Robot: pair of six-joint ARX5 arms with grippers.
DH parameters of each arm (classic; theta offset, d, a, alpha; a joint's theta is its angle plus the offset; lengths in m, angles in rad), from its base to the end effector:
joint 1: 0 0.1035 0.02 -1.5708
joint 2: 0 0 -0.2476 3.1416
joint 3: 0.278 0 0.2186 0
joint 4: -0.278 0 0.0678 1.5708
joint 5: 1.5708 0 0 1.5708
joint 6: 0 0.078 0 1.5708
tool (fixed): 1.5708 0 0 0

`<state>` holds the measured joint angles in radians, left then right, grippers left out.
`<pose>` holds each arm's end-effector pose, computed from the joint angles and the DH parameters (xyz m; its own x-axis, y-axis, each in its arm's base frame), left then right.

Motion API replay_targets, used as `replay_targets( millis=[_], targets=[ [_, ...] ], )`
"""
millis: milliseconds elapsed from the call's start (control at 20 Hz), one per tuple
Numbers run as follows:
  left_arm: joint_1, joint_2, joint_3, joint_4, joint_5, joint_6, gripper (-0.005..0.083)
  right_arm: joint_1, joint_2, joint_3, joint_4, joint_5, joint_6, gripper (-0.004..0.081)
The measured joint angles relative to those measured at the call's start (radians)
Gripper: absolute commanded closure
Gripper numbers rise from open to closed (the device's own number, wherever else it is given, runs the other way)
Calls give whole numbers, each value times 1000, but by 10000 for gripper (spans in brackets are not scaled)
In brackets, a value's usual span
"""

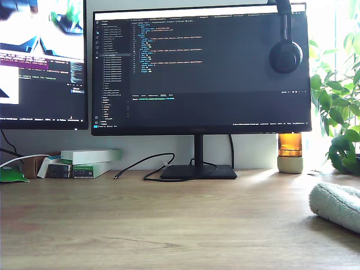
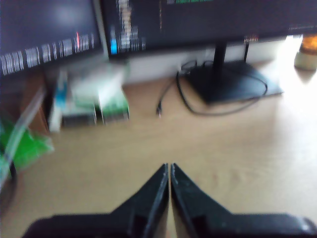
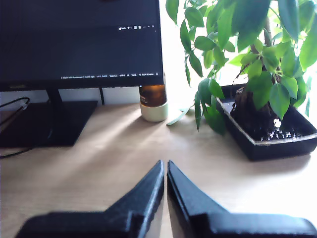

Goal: Fold the tea towel to a neat square and place it to the right

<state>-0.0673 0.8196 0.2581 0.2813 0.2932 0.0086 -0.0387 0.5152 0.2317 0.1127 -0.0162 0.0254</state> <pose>0.1958 -0.0358 0.1839 0.8985 -0.3502 -0.2647 0.3439 0.9363 -0.0717 0.1667 -0.0052 0.1995 0.9852 -0.0219 -0.1699 0.0270 0.9992 0.0278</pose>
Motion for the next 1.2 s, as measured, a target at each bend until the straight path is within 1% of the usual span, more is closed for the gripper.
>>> replay_targets(
  millis=[100, 200, 400, 650, 850, 1050, 1200],
  targets=[
    [0, -33, -63, 24, 0, -1, 797, 0, -65, -58, -9, -7, 0, 780],
    [0, -72, -87, 34, 0, -2, 797, 3, -135, -98, -27, -31, 1, 780],
    [-12, -197, -139, 25, -7, -2, 797, 39, -240, -109, -50, -49, 2, 780],
    [-13, -333, -162, -91, -28, -2, 797, 76, -336, -110, -120, -52, 0, 780],
    [-14, -463, -162, -192, -54, -5, 797, 106, -419, -111, -206, -51, -1, 780],
    [-15, -591, -162, -286, -79, -6, 797, 138, -507, -111, -273, -20, -2, 780],
    [-15, -682, -162, -350, -103, -6, 797, 157, -509, -111, -280, -2, -2, 780]
  ],
)
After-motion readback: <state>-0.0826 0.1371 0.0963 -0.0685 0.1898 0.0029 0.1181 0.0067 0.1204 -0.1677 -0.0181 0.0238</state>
